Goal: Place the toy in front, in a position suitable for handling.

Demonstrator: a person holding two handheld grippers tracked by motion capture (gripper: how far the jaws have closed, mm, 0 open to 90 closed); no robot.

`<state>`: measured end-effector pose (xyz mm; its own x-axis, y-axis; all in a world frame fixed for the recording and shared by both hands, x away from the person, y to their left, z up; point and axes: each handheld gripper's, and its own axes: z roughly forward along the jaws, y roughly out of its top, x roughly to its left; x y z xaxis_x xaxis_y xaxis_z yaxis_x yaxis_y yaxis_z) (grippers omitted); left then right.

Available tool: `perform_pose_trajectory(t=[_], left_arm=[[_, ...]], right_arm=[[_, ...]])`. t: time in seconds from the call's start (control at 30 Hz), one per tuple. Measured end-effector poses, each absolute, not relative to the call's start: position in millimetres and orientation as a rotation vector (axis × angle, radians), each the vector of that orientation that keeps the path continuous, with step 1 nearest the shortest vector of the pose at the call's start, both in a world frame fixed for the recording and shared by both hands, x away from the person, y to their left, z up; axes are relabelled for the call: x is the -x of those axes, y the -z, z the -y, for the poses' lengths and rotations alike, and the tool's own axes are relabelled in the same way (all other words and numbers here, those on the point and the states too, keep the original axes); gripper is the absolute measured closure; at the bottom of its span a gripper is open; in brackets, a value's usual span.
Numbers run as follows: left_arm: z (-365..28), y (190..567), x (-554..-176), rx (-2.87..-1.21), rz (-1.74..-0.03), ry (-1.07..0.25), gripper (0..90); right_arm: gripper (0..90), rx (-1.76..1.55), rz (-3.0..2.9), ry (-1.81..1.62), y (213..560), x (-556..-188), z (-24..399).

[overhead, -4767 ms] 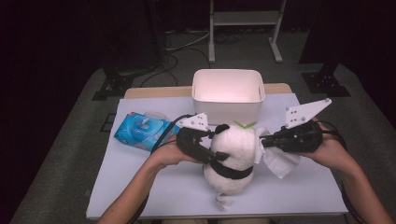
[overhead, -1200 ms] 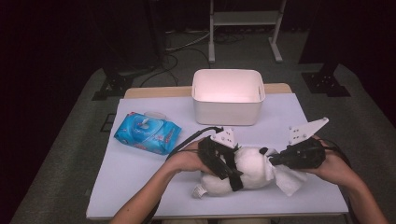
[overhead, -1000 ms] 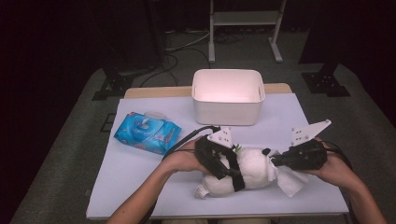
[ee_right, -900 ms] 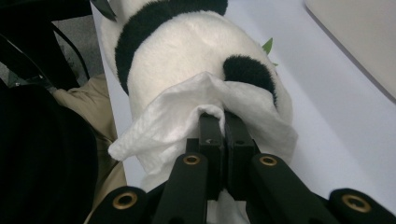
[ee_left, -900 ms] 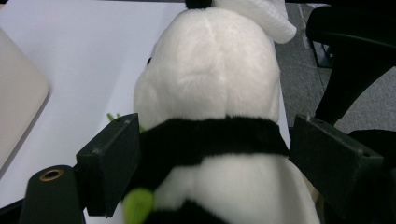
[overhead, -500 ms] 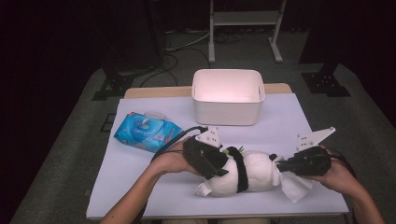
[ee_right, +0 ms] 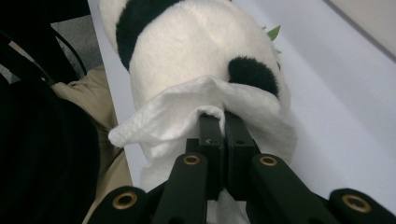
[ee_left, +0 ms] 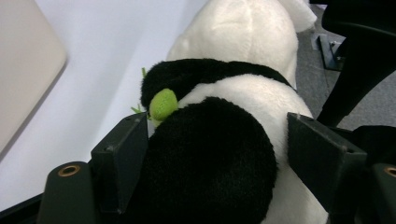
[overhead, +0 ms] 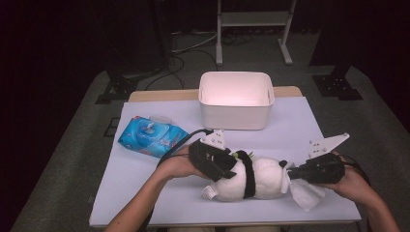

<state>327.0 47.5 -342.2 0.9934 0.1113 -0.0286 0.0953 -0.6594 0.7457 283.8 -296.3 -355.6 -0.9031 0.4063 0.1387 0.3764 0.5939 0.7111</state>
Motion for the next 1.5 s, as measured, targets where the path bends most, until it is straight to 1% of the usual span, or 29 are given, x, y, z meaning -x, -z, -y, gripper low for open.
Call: perform_pose_trajectory(t=[0.2,0.47,0.6,0.77,1.0,1.1,1.23,1.5], left_arm=[[-47,343,-327,-2.288,-0.150,-0.027,23.0],[-48,341,-325,-2.294,-0.128,-0.021,23.0],[-49,339,-321,-2.308,-0.138,-0.041,19.9],[-56,338,-315,-2.289,-0.138,-0.061,17.8],[-52,338,-310,-2.308,-0.112,-0.115,17.4],[-48,338,-315,-2.312,-0.120,-0.143,19.3],[-43,338,-323,-2.291,-0.124,-0.163,19.3],[-42,340,-331,-2.304,-0.119,-0.159,19.2]], right_arm=[[87.3,-0.614,-2.772,-1.202,340,-288,285],[87.2,-0.489,-2.825,-1.140,318,-303,253],[87.2,-0.445,-2.862,-1.090,320,-309,236],[87.2,-0.484,-2.856,-1.128,327,-312,243],[87.2,-0.526,-2.843,-1.140,331,-309,250],[87.5,-0.527,-2.835,-1.107,332,-306,252],[87.6,-0.572,-2.832,-1.103,336,-302,259],[87.6,-0.573,-2.839,-1.099,336,-298,259]])
